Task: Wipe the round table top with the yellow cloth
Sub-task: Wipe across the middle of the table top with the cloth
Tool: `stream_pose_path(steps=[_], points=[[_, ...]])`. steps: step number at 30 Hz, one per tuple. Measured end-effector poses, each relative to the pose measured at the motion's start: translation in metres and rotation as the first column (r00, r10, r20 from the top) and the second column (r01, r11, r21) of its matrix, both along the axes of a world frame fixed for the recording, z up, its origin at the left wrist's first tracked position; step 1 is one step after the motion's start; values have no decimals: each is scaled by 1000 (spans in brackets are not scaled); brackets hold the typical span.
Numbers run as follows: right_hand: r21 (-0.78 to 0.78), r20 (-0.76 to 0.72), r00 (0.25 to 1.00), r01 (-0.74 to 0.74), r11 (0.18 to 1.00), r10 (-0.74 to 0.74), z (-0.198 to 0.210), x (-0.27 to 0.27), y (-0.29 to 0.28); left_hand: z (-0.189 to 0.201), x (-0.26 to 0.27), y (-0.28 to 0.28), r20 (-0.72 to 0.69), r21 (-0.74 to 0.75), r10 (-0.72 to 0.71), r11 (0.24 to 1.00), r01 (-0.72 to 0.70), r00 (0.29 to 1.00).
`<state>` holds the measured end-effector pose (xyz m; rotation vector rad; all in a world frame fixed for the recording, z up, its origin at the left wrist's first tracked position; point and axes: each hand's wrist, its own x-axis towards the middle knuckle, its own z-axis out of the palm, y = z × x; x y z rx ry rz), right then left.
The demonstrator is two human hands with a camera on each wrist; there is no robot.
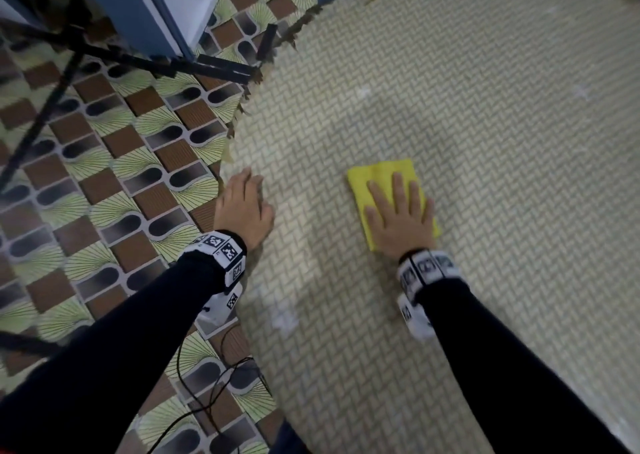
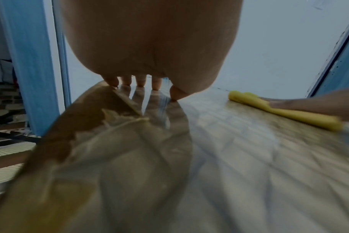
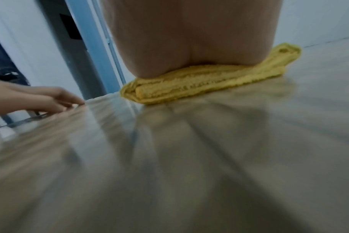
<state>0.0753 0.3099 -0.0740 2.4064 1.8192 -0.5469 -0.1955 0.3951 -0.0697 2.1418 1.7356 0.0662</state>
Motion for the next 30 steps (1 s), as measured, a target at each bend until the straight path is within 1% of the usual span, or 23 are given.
stream_pose_path(steps=[1, 2, 3, 5, 7, 8, 10, 11, 12, 14, 16, 17, 18, 19, 21, 23, 26, 28, 30], points=[[0, 6, 999, 51, 999, -51, -2, -4, 21, -1, -2, 2, -4, -6, -10, 1000, 10, 1000], [-5, 3, 998, 69, 998, -69, -4, -13, 38, -2, -3, 2, -3, -8, -23, 1000, 23, 1000], [-23, -11, 999, 41, 999, -41, -6, -26, 49, -2, -4, 2, -1, -6, -34, 999, 34, 999], [-42, -58, 993, -106, 993, 103, -4, -59, 52, -2, -6, 2, 9, 6, -48, 999, 48, 999], [-11, -67, 961, -269, 963, 268, -1, -89, 24, -1, -6, 0, 20, 23, -52, 998, 52, 998], [14, -61, 946, -319, 948, 320, 2, -98, 2, 1, -5, 0, 23, 34, -50, 998, 50, 998], [70, -92, 927, -359, 931, 364, 5, -95, -39, 2, -4, 0, 27, 33, -34, 999, 33, 999], [39, -110, 922, -370, 928, 372, 6, -84, -54, 2, -5, 1, 23, 20, -35, 999, 35, 999], [2, -118, 926, -362, 932, 359, 6, -69, -61, 2, -5, 2, 16, 8, -45, 999, 45, 999], [-29, -76, 965, -252, 967, 250, 5, -39, -52, -1, -8, 3, 4, -5, -75, 997, 75, 997], [-64, -19, 997, -80, 995, 79, 3, -27, -20, -3, -11, 5, 6, -13, -90, 996, 90, 996], [-75, -20, 1000, -7, 997, 6, 2, -27, 2, -4, -12, 6, 7, -19, -93, 996, 93, 996], [-89, -26, 999, 35, 995, -38, 1, -32, 22, -4, -13, 5, 2, -25, -100, 995, 100, 995], [-96, -30, 999, 32, 995, -35, 0, -41, 39, -3, -14, 6, -8, -32, -110, 993, 109, 994], [-78, -42, 997, -66, 995, 63, -3, -67, 51, -2, -16, 6, -16, -49, -125, 991, 124, 992], [6, -43, 980, -195, 981, 195, -9, -93, 33, 2, -16, 4, -5, -48, -127, 991, 126, 992], [171, -24, 940, -333, 927, 341, -10, -114, -36, 4, -17, -3, 38, -35, -122, 992, 123, 992], [224, -14, 918, -382, 896, 395, -9, -110, -92, 6, -19, -8, 48, -41, -105, 993, 107, 993], [231, 1, 919, -384, 894, 394, -4, -90, -137, 9, -19, -15, 50, -62, -97, 993, 100, 994]])
